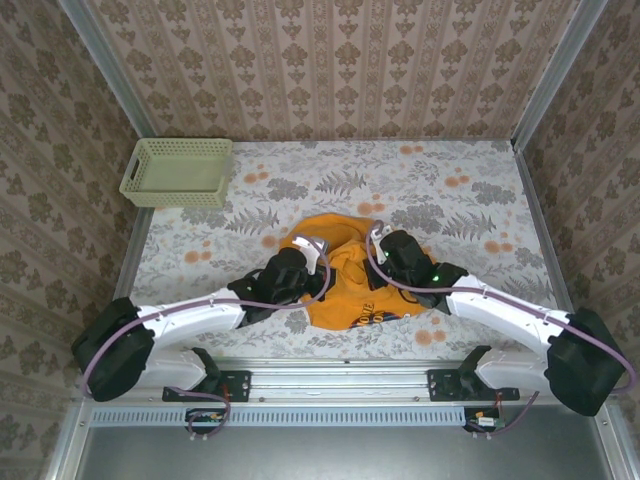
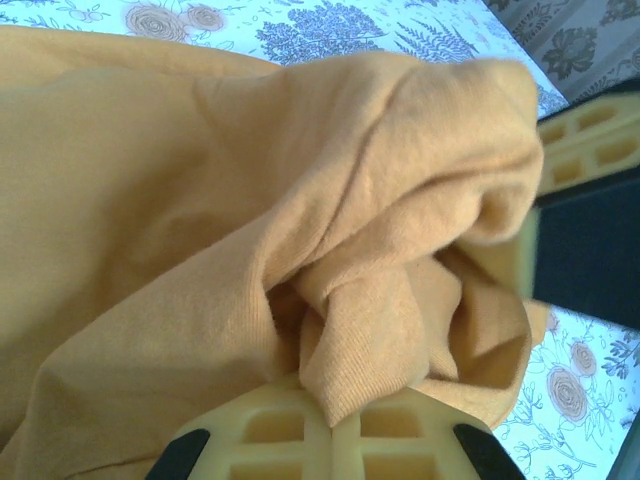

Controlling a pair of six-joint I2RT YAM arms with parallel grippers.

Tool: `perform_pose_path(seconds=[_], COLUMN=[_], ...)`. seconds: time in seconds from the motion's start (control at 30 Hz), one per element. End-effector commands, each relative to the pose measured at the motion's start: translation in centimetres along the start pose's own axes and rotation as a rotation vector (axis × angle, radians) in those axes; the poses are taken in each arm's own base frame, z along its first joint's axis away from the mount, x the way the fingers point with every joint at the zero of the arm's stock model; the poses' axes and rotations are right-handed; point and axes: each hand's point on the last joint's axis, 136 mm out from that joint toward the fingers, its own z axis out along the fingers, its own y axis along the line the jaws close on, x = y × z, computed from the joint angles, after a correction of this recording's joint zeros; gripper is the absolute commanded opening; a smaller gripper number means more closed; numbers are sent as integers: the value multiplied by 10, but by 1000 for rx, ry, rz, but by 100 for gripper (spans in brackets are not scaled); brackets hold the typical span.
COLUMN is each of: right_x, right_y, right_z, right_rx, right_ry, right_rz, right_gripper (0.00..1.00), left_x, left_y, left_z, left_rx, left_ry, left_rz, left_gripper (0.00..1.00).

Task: Fold the inside-out t-shirt

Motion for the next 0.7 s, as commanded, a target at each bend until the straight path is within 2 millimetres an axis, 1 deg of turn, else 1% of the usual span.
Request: perform_pose_path(seconds=[0.0,0.13,0.23,0.3,0.43,0.47,0.67], right_x=[-33,-51,-56,-58,-63,-60,-60], right_y=[-8,-11,-17,-17,-14,-17,-54], right_z=[-30,-66,-86,-94,-100,-100,-99], right_rx=[59,67,83,69,38,50,101], right_ry=[-90,-126,-126,-118,-113,-98,-83], right_rz=[37,84,144,181,248,259,431], right_gripper=[0,0,0,0,0,0,0], left_x=[4,17,20,22,24,24,23], left_y=[10,22,27,32,33,32,10], left_z=[-1,9,11,11,10,9,-4], left_rx=[-24,-45,-72,-99,-115,-114,-58], left_ry=[28,81,95,107,127,127,119], left_rz=[12,8,22,36,67,76,179], left_gripper=[0,0,0,0,0,0,0])
